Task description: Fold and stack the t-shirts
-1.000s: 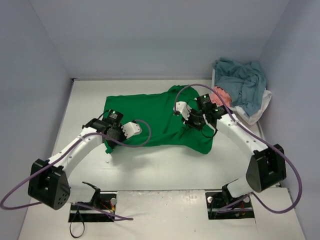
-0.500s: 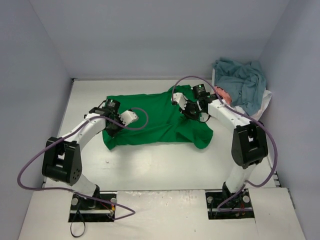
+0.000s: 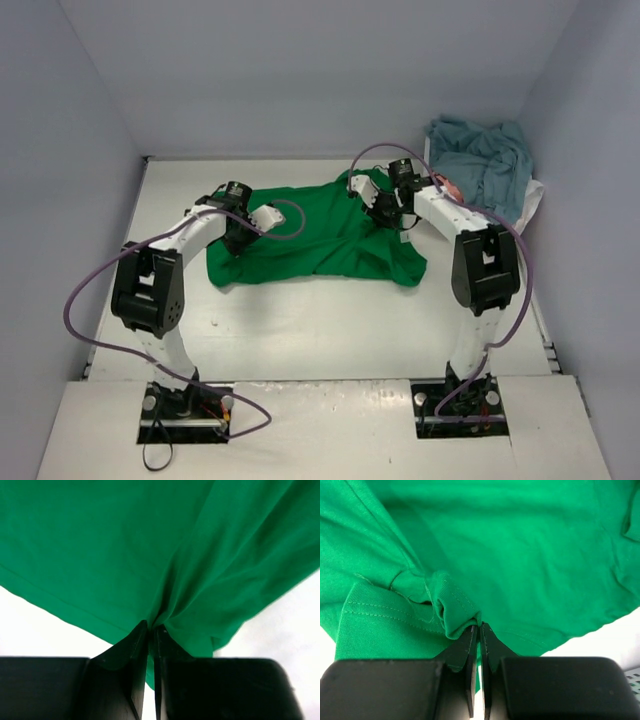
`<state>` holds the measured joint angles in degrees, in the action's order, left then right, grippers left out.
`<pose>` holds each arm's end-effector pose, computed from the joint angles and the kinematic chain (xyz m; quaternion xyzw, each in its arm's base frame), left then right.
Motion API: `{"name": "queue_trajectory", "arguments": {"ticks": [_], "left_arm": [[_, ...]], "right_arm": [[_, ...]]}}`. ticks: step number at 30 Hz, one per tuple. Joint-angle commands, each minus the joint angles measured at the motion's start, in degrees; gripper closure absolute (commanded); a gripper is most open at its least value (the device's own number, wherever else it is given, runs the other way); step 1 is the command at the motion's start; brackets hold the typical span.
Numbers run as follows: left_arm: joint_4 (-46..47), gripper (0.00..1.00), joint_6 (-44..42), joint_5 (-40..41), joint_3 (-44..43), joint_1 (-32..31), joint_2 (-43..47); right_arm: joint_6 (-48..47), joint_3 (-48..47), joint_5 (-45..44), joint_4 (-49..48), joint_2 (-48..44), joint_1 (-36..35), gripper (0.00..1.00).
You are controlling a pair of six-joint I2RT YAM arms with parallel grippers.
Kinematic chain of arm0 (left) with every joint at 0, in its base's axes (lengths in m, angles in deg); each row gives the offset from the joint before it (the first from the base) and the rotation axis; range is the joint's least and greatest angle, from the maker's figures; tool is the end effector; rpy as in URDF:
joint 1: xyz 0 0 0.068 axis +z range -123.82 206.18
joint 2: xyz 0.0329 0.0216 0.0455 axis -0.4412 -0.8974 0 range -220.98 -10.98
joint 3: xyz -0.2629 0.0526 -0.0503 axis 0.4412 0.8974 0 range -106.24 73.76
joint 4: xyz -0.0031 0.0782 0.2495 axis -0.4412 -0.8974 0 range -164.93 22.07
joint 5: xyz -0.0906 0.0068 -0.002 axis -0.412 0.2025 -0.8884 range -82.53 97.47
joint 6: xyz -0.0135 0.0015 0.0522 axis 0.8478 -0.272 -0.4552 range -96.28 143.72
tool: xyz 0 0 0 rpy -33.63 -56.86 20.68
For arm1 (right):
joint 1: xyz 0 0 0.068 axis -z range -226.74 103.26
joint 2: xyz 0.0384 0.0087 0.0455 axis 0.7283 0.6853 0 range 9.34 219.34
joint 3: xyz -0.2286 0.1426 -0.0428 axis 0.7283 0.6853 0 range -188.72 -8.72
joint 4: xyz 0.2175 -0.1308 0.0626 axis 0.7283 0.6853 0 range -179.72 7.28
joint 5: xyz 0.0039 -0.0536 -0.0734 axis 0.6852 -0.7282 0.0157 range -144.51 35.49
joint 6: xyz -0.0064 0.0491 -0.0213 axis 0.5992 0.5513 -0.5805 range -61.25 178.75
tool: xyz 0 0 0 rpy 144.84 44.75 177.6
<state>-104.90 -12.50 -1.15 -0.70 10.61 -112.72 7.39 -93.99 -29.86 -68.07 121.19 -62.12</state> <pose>0.3515 -0.1034 0.2146 0.4396 0.8672 -0.0323 0.2317 0.4156 0.1297 0.2232 -0.5655 0.7205 0.0821 0.3928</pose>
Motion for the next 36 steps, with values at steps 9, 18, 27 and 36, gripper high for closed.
{"name": "queue_trajectory", "arguments": {"ticks": [9, 18, 27, 36], "left_arm": [[2.1, 0.93, -0.2, 4.5, -6.4, 0.6, -5.4], [4.1, 0.64, 0.6, 6.9, -3.2, 0.6, -6.4], [3.4, 0.64, 1.5, 5.9, -2.7, 0.5, -4.3], [2.4, 0.64, 2.1, 4.8, -1.8, 0.5, -1.7]], "right_arm": [[1.5, -8.6, 1.7, -2.1, 5.3, 1.0, 0.84], [5.4, -3.2, -0.2, -3.5, 0.8, 0.6, 0.48], [6.1, 6.2, 0.2, -0.4, -16.6, -1.1, 0.45], [6.5, 17.5, -4.6, 0.6, -24.0, -9.0, 0.45]]}}
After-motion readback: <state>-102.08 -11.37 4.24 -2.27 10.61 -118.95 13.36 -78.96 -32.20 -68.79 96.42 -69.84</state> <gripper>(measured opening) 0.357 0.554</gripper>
